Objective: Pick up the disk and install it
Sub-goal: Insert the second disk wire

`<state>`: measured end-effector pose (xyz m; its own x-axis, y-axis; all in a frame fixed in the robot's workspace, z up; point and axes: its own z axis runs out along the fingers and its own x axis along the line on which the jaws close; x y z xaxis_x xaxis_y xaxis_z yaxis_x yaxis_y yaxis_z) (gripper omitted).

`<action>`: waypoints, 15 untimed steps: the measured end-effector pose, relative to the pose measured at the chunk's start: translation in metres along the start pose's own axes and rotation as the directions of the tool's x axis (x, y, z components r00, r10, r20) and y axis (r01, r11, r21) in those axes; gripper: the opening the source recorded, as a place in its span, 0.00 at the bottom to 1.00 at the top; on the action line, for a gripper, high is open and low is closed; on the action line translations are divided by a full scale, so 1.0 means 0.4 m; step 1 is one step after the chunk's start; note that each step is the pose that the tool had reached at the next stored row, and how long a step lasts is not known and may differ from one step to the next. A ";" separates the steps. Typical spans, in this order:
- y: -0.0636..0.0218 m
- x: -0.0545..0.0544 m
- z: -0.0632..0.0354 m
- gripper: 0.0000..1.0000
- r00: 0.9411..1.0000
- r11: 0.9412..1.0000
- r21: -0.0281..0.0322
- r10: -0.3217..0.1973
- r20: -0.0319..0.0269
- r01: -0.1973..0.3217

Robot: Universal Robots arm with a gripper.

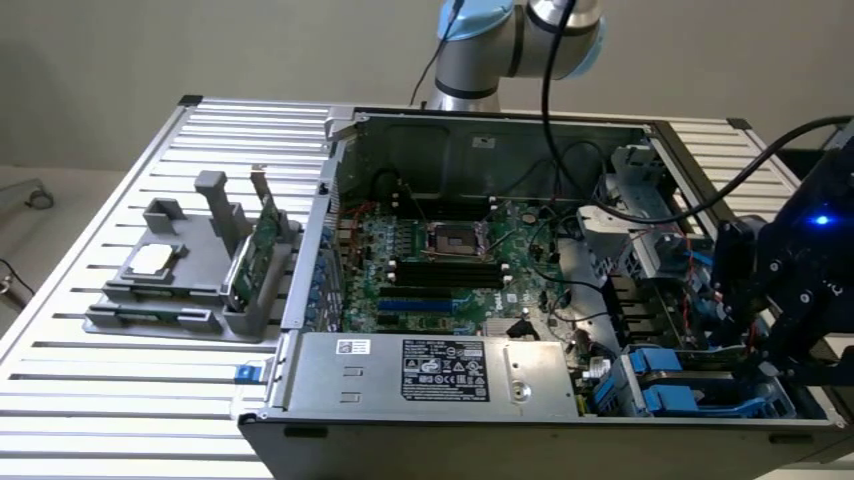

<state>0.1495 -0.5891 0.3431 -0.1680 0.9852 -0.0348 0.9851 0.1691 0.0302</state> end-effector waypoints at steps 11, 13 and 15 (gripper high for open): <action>0.018 -0.020 0.003 0.37 1.000 1.000 0.000 0.017 -0.006 -0.017; 0.018 -0.023 0.004 0.37 1.000 1.000 -0.001 0.025 -0.009 -0.025; 0.018 -0.024 0.004 0.37 0.999 1.000 -0.002 0.030 -0.017 -0.030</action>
<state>0.1581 -0.5973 0.3421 -0.1386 0.9902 -0.0169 0.9897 0.1391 0.0328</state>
